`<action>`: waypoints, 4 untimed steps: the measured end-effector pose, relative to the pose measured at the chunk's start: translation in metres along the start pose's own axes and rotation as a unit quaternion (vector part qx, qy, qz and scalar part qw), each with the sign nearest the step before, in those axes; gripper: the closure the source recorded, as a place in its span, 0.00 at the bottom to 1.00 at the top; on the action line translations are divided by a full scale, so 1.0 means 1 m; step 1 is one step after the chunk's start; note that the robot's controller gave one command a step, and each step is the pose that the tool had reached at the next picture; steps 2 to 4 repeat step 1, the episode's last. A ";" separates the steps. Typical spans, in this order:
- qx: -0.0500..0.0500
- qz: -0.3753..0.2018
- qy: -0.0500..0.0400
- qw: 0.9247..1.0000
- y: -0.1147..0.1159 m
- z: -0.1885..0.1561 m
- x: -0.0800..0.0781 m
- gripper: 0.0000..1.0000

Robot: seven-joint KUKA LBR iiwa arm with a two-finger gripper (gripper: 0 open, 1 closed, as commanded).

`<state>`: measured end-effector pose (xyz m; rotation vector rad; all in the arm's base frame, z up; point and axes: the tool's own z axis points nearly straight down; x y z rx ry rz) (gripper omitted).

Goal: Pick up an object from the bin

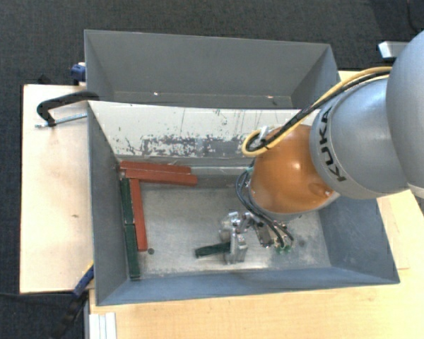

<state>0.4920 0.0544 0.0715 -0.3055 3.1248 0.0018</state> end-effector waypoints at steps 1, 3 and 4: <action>0.001 -0.059 -0.003 0.998 -0.008 -0.156 -0.044 1.00; 0.001 -0.059 -0.003 0.998 -0.008 -0.156 -0.044 1.00; 0.001 -0.059 -0.003 0.998 -0.008 -0.156 -0.044 1.00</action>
Offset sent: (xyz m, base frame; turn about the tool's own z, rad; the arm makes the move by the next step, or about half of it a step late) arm 0.0000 0.0000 0.0000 0.0000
